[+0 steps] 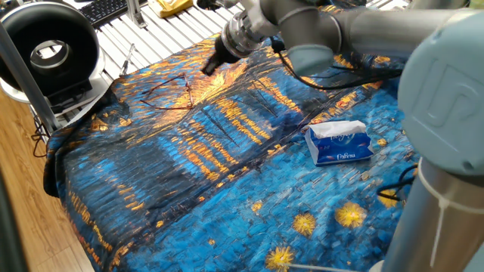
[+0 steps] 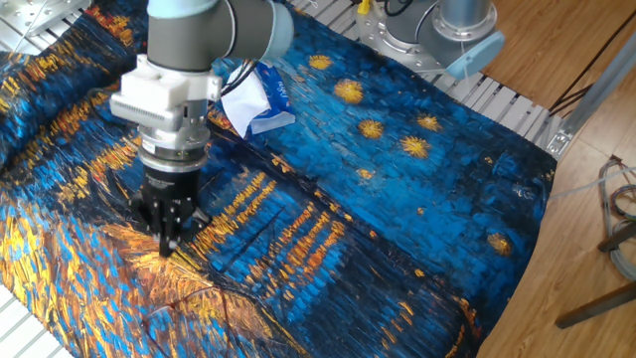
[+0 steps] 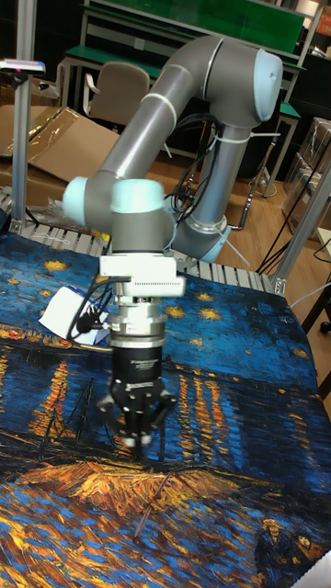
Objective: Unfold the leg of the glasses (with one hand)
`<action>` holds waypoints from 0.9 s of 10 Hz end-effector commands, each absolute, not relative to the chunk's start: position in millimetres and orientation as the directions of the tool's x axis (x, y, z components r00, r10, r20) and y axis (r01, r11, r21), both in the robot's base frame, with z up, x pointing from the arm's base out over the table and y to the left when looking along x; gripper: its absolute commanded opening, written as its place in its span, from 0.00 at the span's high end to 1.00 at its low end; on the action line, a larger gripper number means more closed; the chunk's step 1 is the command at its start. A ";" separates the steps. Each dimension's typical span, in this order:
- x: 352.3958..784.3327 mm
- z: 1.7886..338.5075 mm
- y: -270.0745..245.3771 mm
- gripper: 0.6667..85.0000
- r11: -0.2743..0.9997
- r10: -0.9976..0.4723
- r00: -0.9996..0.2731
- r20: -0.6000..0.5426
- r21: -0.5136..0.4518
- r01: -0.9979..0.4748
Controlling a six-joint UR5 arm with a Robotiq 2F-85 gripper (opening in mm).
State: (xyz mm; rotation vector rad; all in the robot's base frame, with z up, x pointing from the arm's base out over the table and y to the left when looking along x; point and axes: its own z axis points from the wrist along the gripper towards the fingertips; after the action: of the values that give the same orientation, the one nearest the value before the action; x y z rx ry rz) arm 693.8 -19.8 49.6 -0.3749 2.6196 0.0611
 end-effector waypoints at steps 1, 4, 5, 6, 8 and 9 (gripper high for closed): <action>653.7 40.9 -61.5 1.00 0.983 -0.179 -0.937 -0.299 -0.090 -0.159; 654.9 51.1 -62.9 1.00 0.998 -0.058 -0.944 -0.324 -0.012 -0.057; 643.9 53.2 -66.5 1.00 1.000 0.001 -0.955 -0.296 0.006 0.000; 638.0 55.1 -68.4 1.00 0.999 0.046 -0.959 -0.281 0.023 0.041; 635.4 57.5 -75.4 1.00 0.996 0.088 -0.954 -0.287 0.024 0.085; 636.1 58.9 -78.4 1.00 0.993 0.119 -0.948 -0.296 0.035 0.114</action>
State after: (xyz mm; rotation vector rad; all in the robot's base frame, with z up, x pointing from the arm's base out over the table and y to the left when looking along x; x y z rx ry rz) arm 641.5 -68.7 53.6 0.0399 2.8382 0.0110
